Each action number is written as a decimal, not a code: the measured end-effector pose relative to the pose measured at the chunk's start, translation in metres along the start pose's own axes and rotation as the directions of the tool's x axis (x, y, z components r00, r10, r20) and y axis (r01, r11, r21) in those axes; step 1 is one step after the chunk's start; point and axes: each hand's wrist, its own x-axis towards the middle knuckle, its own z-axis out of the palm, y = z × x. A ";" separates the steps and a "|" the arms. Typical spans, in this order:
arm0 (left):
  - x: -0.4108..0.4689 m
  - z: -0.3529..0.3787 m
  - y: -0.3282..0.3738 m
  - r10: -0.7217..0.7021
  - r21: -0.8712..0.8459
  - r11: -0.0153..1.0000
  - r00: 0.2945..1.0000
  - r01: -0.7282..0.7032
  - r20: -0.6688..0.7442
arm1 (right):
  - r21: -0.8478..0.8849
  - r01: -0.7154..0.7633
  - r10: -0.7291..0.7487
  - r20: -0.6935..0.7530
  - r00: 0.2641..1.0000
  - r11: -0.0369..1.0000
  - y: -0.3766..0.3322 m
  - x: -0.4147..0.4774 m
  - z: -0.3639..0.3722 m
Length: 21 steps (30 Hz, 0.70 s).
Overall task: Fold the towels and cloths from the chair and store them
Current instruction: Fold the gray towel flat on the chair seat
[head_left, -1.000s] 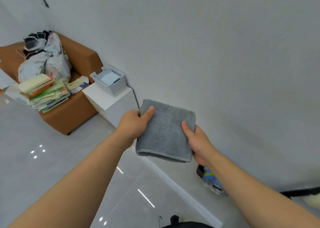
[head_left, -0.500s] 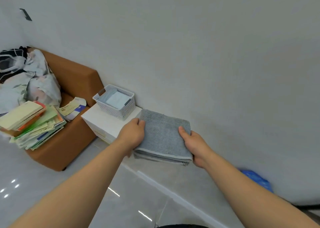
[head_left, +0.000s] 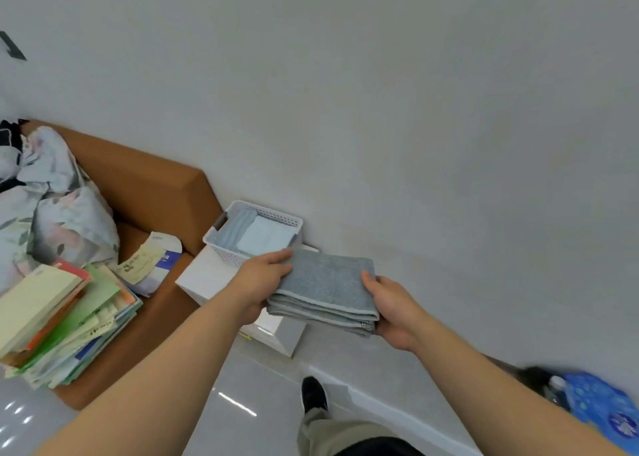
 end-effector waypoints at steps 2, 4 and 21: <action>0.028 -0.022 0.016 -0.070 0.034 0.997 0.997 0.069 0.040 | -0.015 -0.022 0.022 -0.016 1.000 1.000 -0.018 0.029 0.026; 0.056 -0.046 0.035 -0.107 0.114 0.989 0.992 0.099 0.068 | -0.049 -0.028 0.027 -0.021 0.999 0.998 -0.035 0.055 0.052; 0.326 -0.227 0.038 -0.314 0.345 0.917 0.894 0.199 0.319 | -0.382 -0.209 0.200 -0.064 0.978 0.900 -0.083 0.260 0.223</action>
